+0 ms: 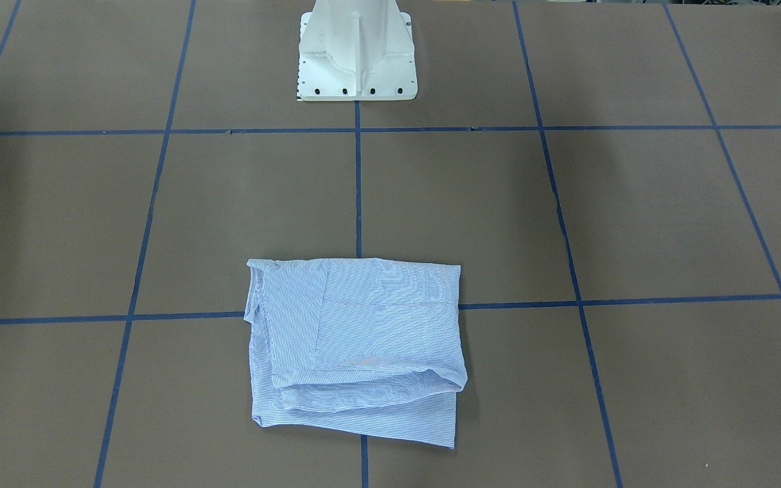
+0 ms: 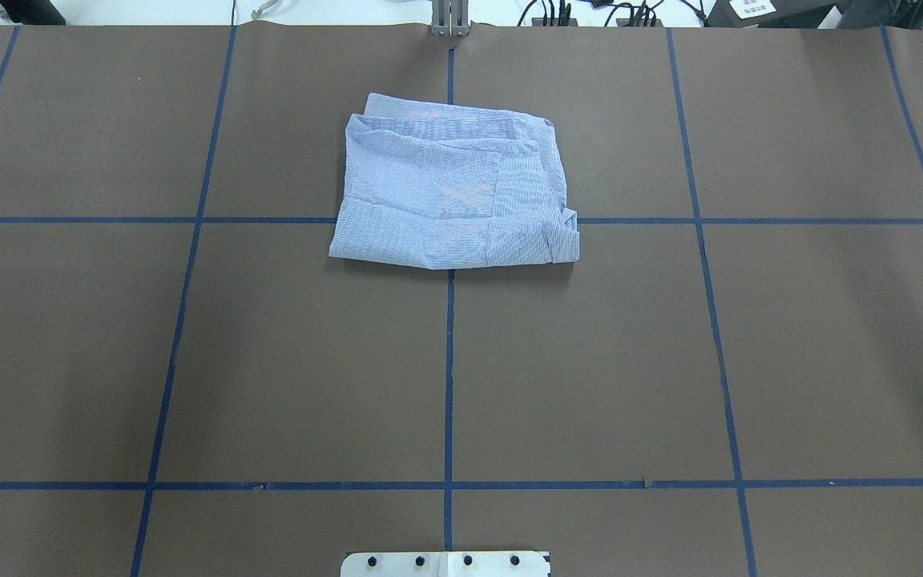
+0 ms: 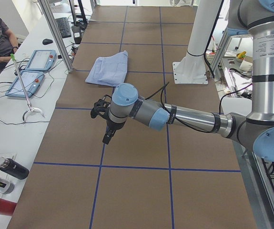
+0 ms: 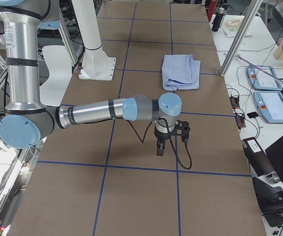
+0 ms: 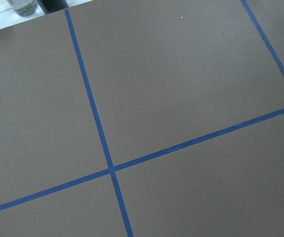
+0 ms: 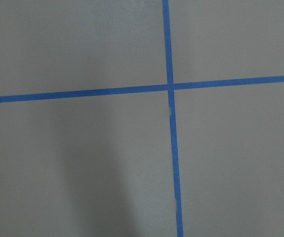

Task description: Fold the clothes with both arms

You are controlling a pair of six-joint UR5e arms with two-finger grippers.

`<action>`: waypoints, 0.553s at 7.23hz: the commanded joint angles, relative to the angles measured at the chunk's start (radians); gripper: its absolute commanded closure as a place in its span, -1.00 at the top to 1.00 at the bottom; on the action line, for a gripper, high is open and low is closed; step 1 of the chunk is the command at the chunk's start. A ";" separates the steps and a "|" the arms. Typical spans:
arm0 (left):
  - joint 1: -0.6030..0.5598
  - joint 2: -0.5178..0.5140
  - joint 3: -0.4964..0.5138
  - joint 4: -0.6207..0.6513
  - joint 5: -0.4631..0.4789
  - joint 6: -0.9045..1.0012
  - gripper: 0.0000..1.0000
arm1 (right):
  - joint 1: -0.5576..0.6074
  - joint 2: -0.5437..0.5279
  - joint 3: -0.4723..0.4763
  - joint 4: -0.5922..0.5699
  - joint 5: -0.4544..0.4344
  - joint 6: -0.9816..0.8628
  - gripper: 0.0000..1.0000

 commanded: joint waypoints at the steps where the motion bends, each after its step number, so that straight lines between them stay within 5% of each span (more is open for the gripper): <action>1: 0.001 0.003 -0.003 -0.006 -0.012 0.000 1.00 | -0.001 -0.011 0.018 -0.002 0.010 0.000 1.00; 4: 0.001 -0.001 -0.002 -0.007 -0.003 0.003 1.00 | -0.001 -0.016 0.026 -0.002 0.000 0.000 1.00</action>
